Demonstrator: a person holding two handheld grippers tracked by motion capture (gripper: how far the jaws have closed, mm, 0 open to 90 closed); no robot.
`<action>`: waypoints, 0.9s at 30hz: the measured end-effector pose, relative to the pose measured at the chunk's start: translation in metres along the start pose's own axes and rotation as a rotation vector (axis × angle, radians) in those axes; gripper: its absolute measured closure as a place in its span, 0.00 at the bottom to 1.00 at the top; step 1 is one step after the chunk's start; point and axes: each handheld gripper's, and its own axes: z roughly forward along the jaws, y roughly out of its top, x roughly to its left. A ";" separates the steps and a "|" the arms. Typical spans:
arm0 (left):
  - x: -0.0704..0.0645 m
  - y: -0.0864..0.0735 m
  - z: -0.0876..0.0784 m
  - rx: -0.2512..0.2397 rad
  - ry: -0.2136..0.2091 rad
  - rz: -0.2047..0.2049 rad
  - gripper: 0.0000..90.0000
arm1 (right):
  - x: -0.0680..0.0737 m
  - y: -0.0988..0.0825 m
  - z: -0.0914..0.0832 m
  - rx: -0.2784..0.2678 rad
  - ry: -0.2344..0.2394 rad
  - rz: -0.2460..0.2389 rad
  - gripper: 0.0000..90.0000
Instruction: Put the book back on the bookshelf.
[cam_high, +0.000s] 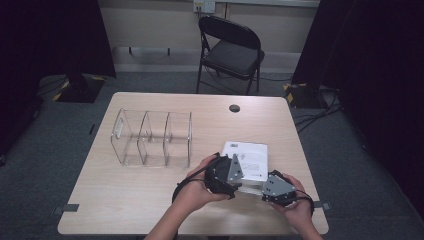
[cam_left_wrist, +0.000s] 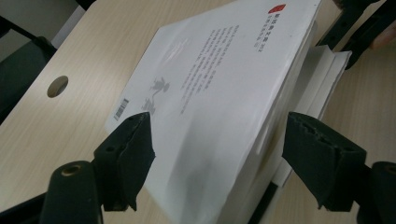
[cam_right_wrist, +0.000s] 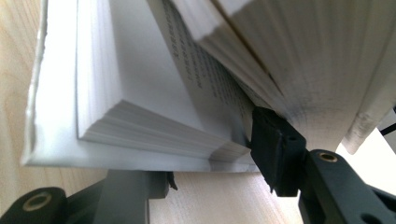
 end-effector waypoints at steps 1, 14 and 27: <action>0.000 0.000 0.000 0.000 0.000 0.000 0.25 | -0.001 0.001 0.000 0.002 0.003 0.000 0.57; 0.008 -0.058 -0.018 -0.007 0.013 -0.089 0.22 | -0.016 0.011 -0.005 0.024 0.053 0.048 0.59; 0.007 -0.108 0.019 0.104 -0.038 -0.163 0.20 | -0.038 0.020 -0.026 0.033 0.151 0.127 0.66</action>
